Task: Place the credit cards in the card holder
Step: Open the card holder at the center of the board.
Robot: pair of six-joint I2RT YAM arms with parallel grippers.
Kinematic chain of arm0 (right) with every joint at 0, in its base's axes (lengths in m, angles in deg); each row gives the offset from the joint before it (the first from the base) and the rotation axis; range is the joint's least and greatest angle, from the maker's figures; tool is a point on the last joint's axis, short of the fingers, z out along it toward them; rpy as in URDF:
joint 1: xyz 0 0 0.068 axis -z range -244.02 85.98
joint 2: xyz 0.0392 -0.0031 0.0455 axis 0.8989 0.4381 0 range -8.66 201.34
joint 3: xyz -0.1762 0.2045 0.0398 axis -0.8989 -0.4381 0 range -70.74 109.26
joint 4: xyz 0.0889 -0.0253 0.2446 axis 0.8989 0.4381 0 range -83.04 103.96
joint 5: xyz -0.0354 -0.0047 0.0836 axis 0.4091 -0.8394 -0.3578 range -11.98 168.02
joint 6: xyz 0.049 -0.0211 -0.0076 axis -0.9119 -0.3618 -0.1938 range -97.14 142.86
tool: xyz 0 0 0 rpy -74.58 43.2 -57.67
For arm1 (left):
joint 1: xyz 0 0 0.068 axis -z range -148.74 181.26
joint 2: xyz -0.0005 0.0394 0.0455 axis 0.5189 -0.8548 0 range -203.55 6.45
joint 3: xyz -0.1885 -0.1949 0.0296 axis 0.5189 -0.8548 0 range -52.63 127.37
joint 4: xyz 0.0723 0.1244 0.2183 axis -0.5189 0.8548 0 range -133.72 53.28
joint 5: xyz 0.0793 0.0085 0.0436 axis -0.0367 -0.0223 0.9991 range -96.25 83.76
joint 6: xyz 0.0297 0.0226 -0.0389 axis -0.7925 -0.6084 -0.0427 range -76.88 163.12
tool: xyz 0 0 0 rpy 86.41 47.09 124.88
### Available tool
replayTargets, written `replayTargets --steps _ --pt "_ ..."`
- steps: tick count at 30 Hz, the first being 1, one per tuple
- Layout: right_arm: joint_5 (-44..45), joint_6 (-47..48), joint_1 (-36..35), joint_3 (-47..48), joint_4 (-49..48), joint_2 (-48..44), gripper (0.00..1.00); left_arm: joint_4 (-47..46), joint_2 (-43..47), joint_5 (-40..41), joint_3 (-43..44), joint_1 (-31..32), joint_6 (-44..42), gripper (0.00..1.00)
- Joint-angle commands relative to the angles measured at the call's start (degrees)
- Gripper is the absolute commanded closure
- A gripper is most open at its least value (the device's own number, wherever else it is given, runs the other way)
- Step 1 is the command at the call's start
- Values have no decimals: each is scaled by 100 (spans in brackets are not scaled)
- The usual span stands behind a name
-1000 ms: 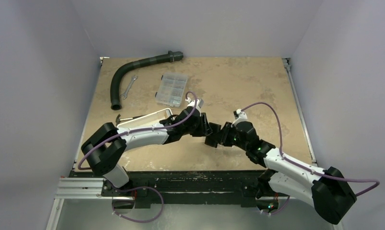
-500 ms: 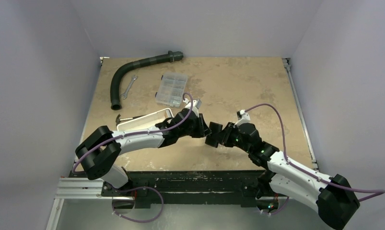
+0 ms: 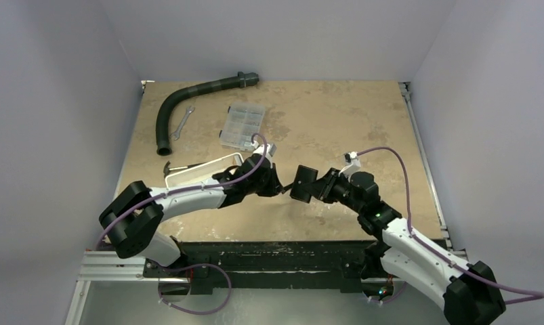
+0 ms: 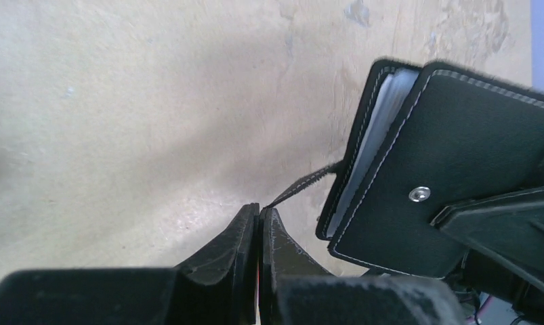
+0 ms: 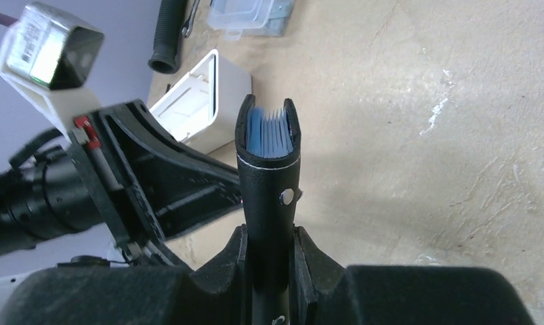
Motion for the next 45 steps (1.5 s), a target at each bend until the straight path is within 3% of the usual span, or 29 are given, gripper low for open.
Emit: replayTargets --steps 1,4,15,21,24,26,28,30,36,41,45 --pt "-1358 393 715 34 -910 150 100 751 342 -152 -240 -386 -491 100" --pt "-1833 521 752 59 -927 554 100 662 576 -291 -481 -435 -629 100" --pt "-1763 345 814 105 -1015 912 100 943 1155 -360 -912 -443 -926 100" --pt "-1722 660 816 226 -851 1283 100 617 1321 -1112 -854 -403 -982 100" --pt "-2156 783 814 182 -1073 1383 100 508 1345 -1122 -798 -369 -862 100" --pt "-2125 1176 814 395 -731 1624 99 569 1249 -1008 -754 -367 -796 100" --pt "-2240 1614 782 729 -234 2016 88 610 1106 -876 -738 -368 -679 100" --pt "-1996 1873 713 979 208 2327 70 589 955 -823 -771 -367 -603 100" --pt "313 2326 -227 2088 1944 2936 30 101 795 -810 -1058 -368 -331 100" --pt "1882 2254 -875 2699 2808 2916 10 119 924 -700 -1091 -365 -291 100" --pt "2255 2526 -1130 2865 2932 2735 2 203 1182 -493 -1318 -364 -278 100"
